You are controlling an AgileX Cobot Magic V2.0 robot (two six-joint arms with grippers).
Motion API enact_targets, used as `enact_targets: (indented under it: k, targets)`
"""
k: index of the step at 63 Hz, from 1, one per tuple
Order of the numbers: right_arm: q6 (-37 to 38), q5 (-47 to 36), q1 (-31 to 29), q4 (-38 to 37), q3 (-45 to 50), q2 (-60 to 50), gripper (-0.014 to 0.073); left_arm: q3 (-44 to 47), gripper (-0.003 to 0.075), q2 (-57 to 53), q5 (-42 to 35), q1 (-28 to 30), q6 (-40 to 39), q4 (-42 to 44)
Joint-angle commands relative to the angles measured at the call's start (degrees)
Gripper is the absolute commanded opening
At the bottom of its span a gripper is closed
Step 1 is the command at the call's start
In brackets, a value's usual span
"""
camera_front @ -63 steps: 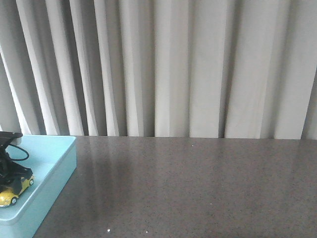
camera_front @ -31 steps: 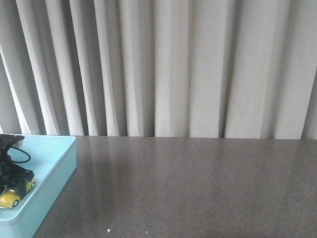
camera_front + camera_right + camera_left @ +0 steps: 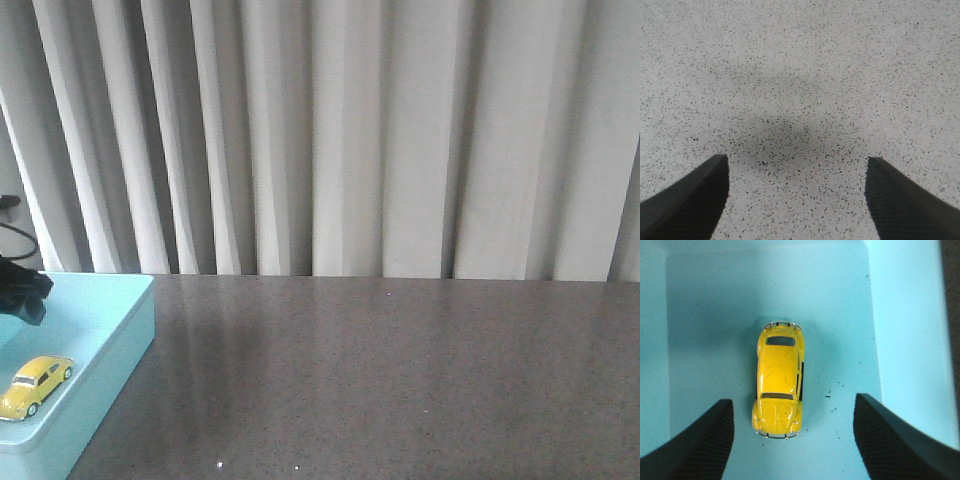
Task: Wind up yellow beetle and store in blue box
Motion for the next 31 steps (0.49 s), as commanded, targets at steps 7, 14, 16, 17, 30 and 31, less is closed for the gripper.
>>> enact_targets:
  k: [7, 14, 16, 17, 30, 31]
  targets:
    - [0.0, -2.9, 0.1, -0.2, -1.4, -0.5, 0.0545, -1.7, 0.0499, -11.7, 0.2, -0.3, -2.4, -1.5]
    - [0.0, -2.9, 0.1, -0.2, -1.4, -0.5, 0.0545, 1.1, 0.0499, -16.6, 0.2, -0.3, -3.1, -1.5]
    - [0.0, -2.9, 0.1, -0.2, -1.4, -0.5, 0.0545, 2.6, 0.0499, -18.0, 0.2, -0.3, -3.1, -1.5]
    - [0.0, -2.9, 0.1, -0.2, -1.4, -0.5, 0.0545, 3.4, 0.0499, -18.7, 0.2, -0.3, -3.1, -1.5]
    - [0.0, -2.8, 0.1, -0.2, -1.4, -0.5, 0.0545, 18.8, 0.0499, -29.6, -1.6, -0.3, -3.1, -3.2]
    - [0.0, -2.8, 0.1, -0.2, -1.4, -0.5, 0.0545, 20.1, 0.0499, -30.4, -2.5, -0.3, -3.0, -3.5]
